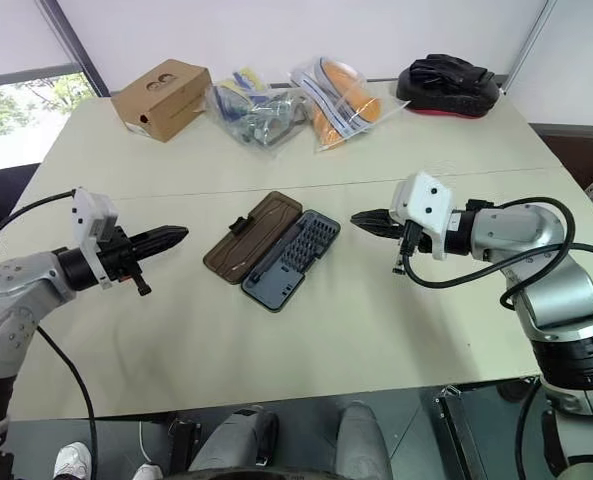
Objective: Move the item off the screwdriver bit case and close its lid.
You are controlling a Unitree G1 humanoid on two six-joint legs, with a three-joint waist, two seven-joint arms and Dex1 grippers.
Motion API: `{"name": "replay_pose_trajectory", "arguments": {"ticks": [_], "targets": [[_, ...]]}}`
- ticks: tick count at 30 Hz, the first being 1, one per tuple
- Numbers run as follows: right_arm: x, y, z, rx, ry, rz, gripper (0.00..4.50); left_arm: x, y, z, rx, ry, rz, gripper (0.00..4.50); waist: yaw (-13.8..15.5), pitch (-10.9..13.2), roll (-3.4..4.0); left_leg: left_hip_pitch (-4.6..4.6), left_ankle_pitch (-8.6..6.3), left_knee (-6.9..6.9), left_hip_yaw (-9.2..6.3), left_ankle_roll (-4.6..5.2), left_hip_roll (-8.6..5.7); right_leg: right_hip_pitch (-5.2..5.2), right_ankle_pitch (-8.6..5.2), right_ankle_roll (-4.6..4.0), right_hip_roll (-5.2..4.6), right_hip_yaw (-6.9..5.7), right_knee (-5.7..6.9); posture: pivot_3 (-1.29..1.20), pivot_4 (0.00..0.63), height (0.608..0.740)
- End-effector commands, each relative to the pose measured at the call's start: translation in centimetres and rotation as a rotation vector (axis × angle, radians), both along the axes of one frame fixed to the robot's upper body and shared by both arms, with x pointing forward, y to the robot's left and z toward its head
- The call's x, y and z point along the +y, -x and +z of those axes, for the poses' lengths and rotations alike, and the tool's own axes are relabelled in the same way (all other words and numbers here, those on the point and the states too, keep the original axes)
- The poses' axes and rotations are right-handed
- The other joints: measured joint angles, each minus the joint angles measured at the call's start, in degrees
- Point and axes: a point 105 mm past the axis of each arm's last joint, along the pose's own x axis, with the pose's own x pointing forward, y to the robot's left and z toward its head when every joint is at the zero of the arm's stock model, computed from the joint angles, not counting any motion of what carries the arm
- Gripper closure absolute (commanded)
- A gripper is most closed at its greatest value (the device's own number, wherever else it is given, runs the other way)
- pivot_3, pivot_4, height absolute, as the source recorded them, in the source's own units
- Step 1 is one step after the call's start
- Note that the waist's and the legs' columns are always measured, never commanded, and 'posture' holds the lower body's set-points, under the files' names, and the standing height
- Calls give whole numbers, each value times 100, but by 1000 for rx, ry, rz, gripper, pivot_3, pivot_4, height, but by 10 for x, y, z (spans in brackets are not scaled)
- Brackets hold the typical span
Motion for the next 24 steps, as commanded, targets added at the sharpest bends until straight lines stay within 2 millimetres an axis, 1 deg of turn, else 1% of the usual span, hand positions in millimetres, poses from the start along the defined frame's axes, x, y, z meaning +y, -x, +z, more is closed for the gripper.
{"name": "replay_pose_trajectory", "arguments": {"ticks": [1, 8, 13, 15, 17, 24], "targets": [[3, 0, 11, -41, -12, 12, 4467, -3, 4, 7, -32, -4, -4, 4500, 0, 0, 0, -1, 0, 0, 0, 0, 0, -1, 0, 0, 0, 0, 0, 0, 150, 740], [9, -2, 9, -36, -26, 22, 4467, -7, 4, 1, -20, 0, 9, 4500, 0, 0, 0, -1, 0, 1, 0, -1, 0, -1, 0, 0, 0, 1, 1, 0, 150, 740], [13, -4, 7, -42, -27, 24, 4467, -12, 5, -11, 21, -7, 29, 4500, 0, 0, 0, -1, 0, 0, 0, -1, 0, -1, 0, 0, 0, 1, 1, 0, 150, 740], [15, -5, 7, -47, -38, 24, 4467, -8, 2, -24, 54, -28, 97, 4500, 1, 0, 1, -1, 0, 0, 0, -1, 0, -1, 0, 0, 0, 1, 1, 0, 150, 740], [17, -6, 6, -52, -46, 23, 4467, -5, -2, -29, 61, -22, 148, 4500, 1, 0, 0, -1, 0, 0, 1, -1, -1, -1, 0, 0, -1, 2, 1, 0, 150, 740], [19, -5, 4, -52, -63, 17, 4467, -7, -3, -28, 60, -6, 154, 4500, 3, 1, -2, -1, 1, 1, 0, -2, -1, -1, 0, 0, -1, 2, 2, 0, 150, 740]]}}
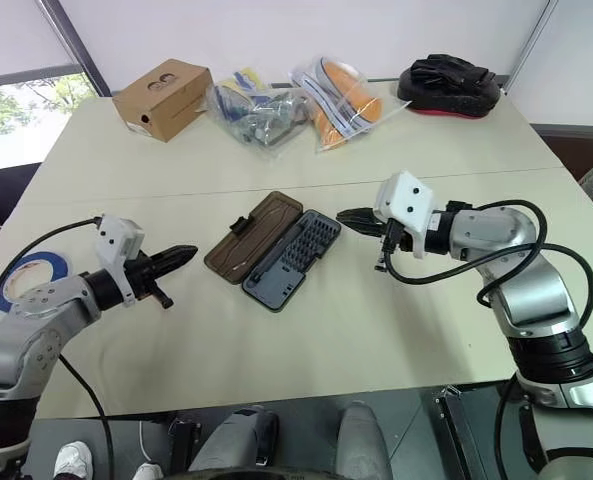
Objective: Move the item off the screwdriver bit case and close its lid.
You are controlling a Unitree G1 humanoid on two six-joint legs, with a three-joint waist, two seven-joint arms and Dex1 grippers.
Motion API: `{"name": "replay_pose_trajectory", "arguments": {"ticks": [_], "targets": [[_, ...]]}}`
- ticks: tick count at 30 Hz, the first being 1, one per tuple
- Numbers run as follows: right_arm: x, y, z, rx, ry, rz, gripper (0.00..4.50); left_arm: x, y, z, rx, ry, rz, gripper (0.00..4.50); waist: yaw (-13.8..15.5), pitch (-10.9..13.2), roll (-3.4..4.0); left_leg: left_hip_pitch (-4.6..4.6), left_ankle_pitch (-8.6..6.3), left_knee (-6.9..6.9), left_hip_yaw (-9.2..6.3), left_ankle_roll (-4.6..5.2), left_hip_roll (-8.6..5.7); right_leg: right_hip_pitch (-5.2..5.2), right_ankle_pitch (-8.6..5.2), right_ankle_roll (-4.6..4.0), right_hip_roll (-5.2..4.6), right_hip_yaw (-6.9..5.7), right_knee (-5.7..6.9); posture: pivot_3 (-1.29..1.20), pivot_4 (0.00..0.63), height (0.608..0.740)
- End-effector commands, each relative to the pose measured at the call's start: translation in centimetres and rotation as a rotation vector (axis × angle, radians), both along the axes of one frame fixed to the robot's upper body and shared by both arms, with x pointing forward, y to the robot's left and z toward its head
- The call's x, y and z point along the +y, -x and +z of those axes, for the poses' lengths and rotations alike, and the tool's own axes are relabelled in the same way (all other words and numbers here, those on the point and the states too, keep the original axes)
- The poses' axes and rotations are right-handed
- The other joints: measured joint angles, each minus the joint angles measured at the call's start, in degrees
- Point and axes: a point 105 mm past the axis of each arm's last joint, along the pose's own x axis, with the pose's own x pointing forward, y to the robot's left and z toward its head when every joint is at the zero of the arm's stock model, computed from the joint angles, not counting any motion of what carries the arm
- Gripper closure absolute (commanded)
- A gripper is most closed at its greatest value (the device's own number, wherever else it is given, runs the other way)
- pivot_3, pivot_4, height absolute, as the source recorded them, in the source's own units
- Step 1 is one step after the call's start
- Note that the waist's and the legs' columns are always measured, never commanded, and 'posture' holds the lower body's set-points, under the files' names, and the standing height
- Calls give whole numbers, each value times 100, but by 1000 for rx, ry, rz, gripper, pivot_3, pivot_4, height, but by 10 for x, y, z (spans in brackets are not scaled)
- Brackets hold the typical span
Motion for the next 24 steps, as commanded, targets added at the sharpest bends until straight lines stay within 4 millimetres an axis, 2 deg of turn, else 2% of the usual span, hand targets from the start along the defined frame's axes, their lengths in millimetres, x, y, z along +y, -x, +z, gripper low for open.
{"name": "replay_pose_trajectory", "arguments": {"ticks": [1, 7, 11, 16, 21, 24], "targets": [[3, 3, 10, -53, -3, 9, 4467, -2, 0, 8, -36, -6, -6, 4500, -1, 0, 0, 0, 0, 0, 0, 0, 0, 0, 0, 0, 0, 0, 0, 0, 150, 740], [1, 2, 9, -55, -2, 5, 4467, -8, 1, 8, -30, -5, -22, 4500, -2, 0, 0, 0, 0, 0, 0, 0, 0, 0, 0, 0, 0, 0, 0, 0, 150, 740], [1, 1, 10, -71, -8, -8, 4500, -13, 0, 16, 5, 62, -31, 2750, 5, 0, 0, 0, 0, 1, 0, 0, 0, 0, 0, 0, 0, 0, 0, 0, 150, 740], [4, 3, 6, -81, -23, -16, 4500, -16, -9, 23, 57, 93, -8, 48, 0, 0, 0, 0, 0, 2, -2, 0, 0, 0, 0, 0, 1, -1, 3, 0, 150, 740], [7, 6, 3, -90, -46, -27, 4500, -27, -17, 16, 135, 85, 46, 17, -3, 0, 0, 0, 0, 2, -1, 0, -1, -1, 0, 1, 1, 0, 3, 0, 150, 740], [11, 7, 1, -96, -58, -35, 4500, -28, -29, 8, 161, 47, 142, 17, 3, 0, -1, 0, 1, 4, -1, -2, -1, 0, 1, 1, 1, 0, 5, 0, 150, 740]]}}
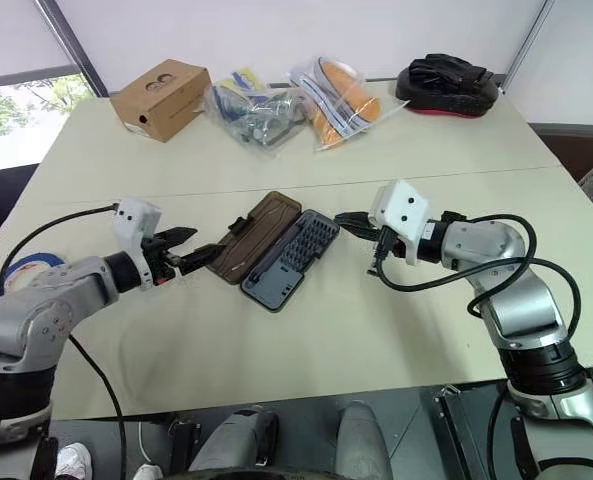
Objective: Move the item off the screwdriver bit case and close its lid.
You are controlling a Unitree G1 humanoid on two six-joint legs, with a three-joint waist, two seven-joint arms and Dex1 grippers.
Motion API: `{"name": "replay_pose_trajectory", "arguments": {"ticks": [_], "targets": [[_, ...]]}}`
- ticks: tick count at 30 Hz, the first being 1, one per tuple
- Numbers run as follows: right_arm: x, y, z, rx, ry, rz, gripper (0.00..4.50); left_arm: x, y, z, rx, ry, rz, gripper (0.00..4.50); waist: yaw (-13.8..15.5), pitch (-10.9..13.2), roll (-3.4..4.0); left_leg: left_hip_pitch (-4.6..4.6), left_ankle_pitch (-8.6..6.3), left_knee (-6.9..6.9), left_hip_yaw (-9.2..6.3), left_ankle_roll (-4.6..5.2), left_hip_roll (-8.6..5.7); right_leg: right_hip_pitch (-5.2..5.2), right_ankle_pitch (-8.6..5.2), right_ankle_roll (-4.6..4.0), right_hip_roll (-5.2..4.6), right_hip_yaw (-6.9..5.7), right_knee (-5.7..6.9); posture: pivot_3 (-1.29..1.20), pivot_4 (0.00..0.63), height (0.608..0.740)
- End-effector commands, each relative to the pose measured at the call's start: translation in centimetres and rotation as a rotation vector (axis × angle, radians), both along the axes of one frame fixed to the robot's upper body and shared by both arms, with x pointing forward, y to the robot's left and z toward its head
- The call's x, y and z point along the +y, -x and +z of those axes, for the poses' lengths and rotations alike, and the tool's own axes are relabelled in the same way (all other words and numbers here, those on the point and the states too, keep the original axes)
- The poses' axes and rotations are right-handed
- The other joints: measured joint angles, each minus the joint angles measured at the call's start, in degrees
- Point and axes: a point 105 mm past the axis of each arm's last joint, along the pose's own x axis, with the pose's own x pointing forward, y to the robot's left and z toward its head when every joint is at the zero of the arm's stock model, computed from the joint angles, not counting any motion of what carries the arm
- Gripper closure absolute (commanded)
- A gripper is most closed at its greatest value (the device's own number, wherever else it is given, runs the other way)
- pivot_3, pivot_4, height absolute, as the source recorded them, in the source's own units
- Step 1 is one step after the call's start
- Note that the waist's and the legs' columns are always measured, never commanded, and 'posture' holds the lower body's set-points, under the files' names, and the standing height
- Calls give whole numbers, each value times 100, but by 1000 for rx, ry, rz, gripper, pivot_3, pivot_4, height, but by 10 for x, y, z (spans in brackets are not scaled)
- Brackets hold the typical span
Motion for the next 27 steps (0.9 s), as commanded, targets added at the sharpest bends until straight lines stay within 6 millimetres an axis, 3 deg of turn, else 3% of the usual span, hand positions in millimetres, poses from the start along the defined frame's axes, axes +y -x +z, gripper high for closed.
{"name": "replay_pose_trajectory", "arguments": {"ticks": [1, 11, 17, 20, 27], "targets": [[8, 5, 14, -77, -18, 16, 4500, 1, -12, -2, 7, -60, 95, 17, 3, 0, 0, 0, 0, 2, 0, -1, -1, 1, 0, 0, 0, 0, 0, 0, 150, 740], [8, 4, 17, -95, -36, -7, 4500, 10, -28, -26, 18, -205, 164, 17, -1, -1, -1, 0, 1, 0, 1, -2, -7, -2, 0, 0, 1, 0, 0, 0, 150, 740], [10, 6, 17, -97, -37, -11, 4500, 11, -33, -51, 20, -262, 116, 17, 18, -2, 0, 1, 1, 2, 1, -2, -6, 1, 0, 0, -1, 0, 1, 0, 150, 740], [10, 6, 18, -99, -40, -13, 4500, 9, -35, -60, 24, -278, 94, 804, 20, -4, 0, 3, 1, 8, 1, -3, -8, 6, 0, 0, -1, 0, 2, 0, 150, 740], [12, 6, 21, -106, -38, -12, 4500, 10, -40, -77, 56, -310, 60, 4481, 10, -9, 2, 7, 2, 9, 1, -2, -8, 8, 0, 0, -1, -1, 6, 0, 150, 740]]}}
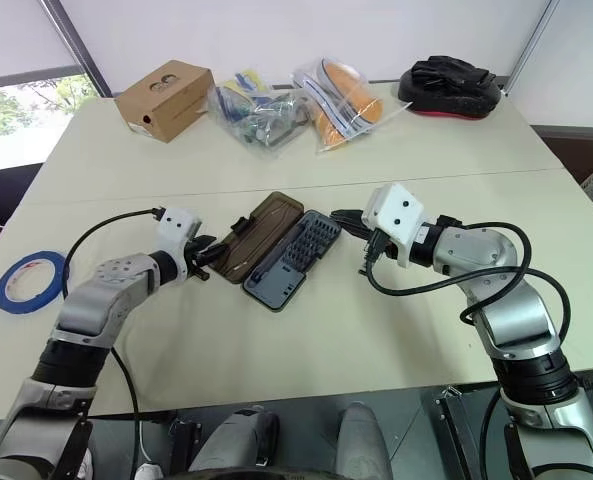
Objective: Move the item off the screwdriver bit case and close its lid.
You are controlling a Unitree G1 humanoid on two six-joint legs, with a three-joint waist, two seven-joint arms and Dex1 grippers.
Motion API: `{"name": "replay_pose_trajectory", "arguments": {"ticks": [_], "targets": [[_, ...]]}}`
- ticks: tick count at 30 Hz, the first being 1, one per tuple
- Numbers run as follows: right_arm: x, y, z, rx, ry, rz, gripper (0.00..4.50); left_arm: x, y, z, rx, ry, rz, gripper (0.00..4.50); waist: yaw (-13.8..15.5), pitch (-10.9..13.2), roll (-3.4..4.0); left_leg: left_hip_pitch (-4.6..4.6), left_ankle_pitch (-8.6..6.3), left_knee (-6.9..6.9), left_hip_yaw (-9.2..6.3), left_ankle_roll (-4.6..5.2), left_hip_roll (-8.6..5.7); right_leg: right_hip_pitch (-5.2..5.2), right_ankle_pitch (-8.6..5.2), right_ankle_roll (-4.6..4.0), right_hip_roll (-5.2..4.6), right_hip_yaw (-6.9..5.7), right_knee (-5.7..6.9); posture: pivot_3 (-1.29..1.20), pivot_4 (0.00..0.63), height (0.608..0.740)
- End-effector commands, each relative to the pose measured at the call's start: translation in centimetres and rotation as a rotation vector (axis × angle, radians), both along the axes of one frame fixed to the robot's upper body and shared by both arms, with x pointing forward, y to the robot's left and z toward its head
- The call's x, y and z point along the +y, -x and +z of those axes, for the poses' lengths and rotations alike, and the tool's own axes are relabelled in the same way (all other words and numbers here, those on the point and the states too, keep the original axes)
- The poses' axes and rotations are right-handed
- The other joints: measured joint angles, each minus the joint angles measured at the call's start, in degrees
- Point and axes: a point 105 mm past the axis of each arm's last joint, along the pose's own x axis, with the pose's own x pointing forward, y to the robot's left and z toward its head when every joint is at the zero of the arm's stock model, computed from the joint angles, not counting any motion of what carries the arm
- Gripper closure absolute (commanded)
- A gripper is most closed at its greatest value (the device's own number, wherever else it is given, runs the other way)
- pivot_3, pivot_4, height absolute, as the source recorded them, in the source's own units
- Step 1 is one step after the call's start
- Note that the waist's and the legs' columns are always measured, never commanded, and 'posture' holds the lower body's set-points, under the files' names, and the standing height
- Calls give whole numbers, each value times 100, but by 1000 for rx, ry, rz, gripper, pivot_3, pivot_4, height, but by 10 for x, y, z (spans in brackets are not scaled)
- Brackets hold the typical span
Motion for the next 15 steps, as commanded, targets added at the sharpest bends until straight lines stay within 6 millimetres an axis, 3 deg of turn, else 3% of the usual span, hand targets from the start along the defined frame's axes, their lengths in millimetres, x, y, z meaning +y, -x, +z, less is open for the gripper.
{"name": "replay_pose_trajectory", "arguments": {"ticks": [1, 8, 15], "targets": [[6, 6, 16, -67, -12, 26, 4500, 15, 1, -27, 93, -64, 41, 4481, 5, -2, 1, 1, 0, 2, 0, 0, 0, 1, 0, 0, 1, 0, 4, 0, 150, 740], [6, 4, 20, -80, -12, 21, 4500, 8, -2, -32, 105, -116, -84, 4481, 28, -10, 7, 10, 3, 15, -4, -4, -6, 12, 0, 0, 2, -2, 19, 0, 150, 740], [5, 2, 24, -93, -12, 13, 4500, -9, -15, -7, -4, -259, -532, 4481, 128, -8, 4, -3, 3, 34, -6, -4, -14, 10, 0, 0, 2, -9, 21, 0, 150, 740]]}}
